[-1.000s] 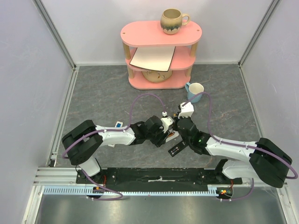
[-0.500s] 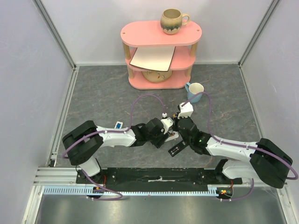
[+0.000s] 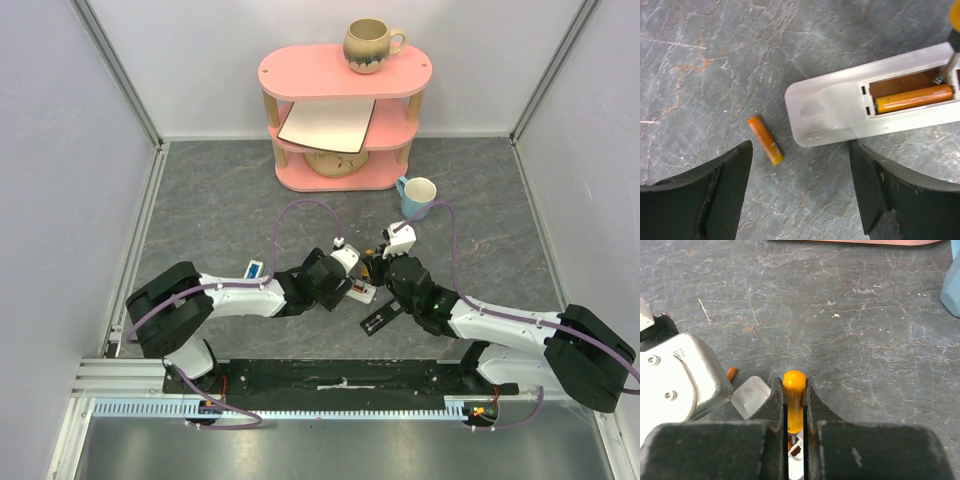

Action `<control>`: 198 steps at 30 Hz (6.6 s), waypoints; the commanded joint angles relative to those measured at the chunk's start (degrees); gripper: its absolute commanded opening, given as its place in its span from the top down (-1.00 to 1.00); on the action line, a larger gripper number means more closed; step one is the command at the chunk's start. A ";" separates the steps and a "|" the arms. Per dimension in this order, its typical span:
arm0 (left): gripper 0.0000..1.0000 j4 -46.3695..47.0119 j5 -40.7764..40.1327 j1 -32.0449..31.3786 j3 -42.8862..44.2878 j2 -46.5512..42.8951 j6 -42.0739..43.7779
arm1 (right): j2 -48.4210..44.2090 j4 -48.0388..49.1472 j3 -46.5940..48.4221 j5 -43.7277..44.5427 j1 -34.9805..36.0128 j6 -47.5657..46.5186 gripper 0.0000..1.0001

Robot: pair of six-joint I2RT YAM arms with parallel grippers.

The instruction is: Unload the batteries from the remote control

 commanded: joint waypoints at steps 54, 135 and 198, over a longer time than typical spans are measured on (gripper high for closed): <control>-0.37 3.66 12.15 0.84 -1.32 -2.60 -0.53 | -1.81 22.59 -7.23 -3.38 -0.77 4.85 1.00; 0.96 -2.22 6.45 2.68 6.85 6.27 -1.93 | 0.03 11.85 0.85 8.18 -0.86 3.04 1.00; -0.44 -1.96 22.00 7.61 7.20 7.86 -3.52 | 15.58 14.39 -4.15 -26.53 -13.25 18.66 1.00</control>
